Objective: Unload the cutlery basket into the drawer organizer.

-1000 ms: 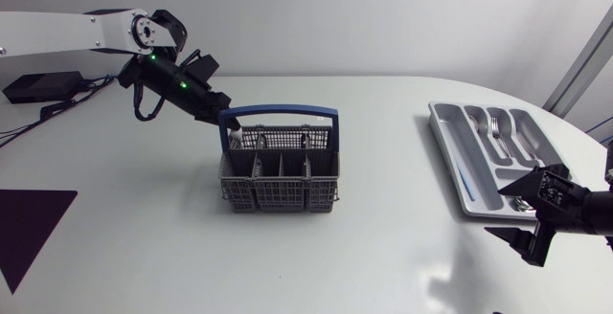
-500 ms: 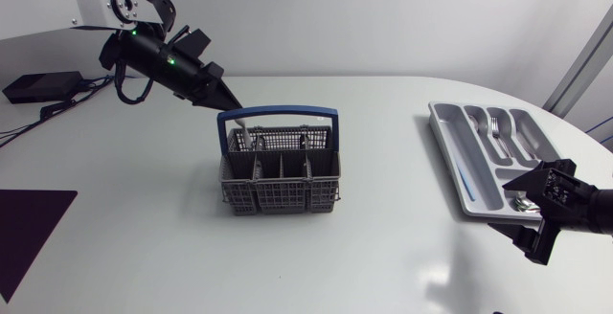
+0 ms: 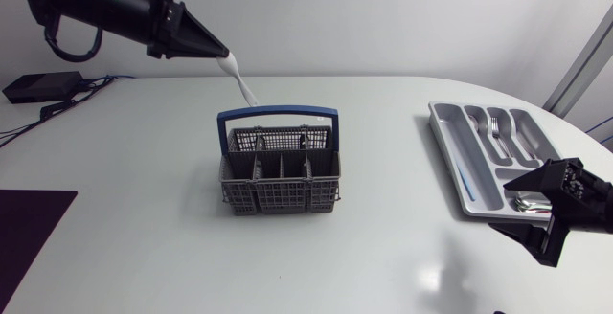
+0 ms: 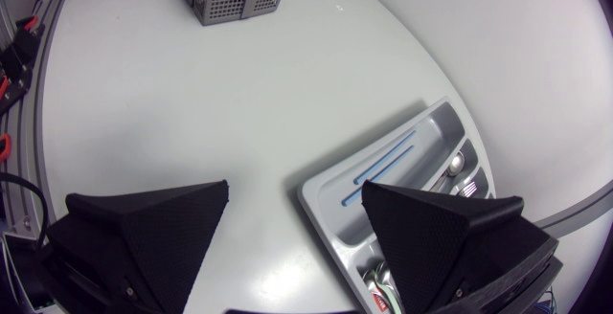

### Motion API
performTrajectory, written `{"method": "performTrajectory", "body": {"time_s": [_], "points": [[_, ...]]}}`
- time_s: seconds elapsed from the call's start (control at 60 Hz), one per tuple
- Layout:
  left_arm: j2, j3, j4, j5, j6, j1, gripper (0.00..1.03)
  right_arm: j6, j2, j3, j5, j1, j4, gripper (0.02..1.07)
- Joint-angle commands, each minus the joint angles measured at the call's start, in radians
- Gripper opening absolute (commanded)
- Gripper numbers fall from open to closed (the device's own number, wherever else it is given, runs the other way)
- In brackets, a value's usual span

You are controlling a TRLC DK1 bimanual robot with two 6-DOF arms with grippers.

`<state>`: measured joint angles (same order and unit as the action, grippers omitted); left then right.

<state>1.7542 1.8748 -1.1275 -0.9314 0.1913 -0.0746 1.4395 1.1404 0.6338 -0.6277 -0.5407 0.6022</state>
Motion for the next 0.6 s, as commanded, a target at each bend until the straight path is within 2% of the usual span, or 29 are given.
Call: {"method": "performTrajectory", "body": {"time_s": [0.0,0.083,0.267,0.583], "points": [[-0.056,0.027,-0.017,-0.032,-0.021,-0.017,0.03,-0.037,-0.018,0.053,-0.033,-0.007,0.054,1.02],[-0.093,0.004,-0.017,-0.038,0.004,-0.056,0.03,-0.056,-0.041,0.089,-0.064,-0.001,0.119,1.02],[-0.124,-0.034,-0.017,-0.038,0.054,-0.152,0.03,-0.211,-0.149,0.119,-0.122,0.061,0.165,1.02],[-0.101,-0.108,0.058,-0.037,0.097,-0.373,0.03,-0.487,-0.277,0.127,-0.109,0.372,0.128,1.02]]}}
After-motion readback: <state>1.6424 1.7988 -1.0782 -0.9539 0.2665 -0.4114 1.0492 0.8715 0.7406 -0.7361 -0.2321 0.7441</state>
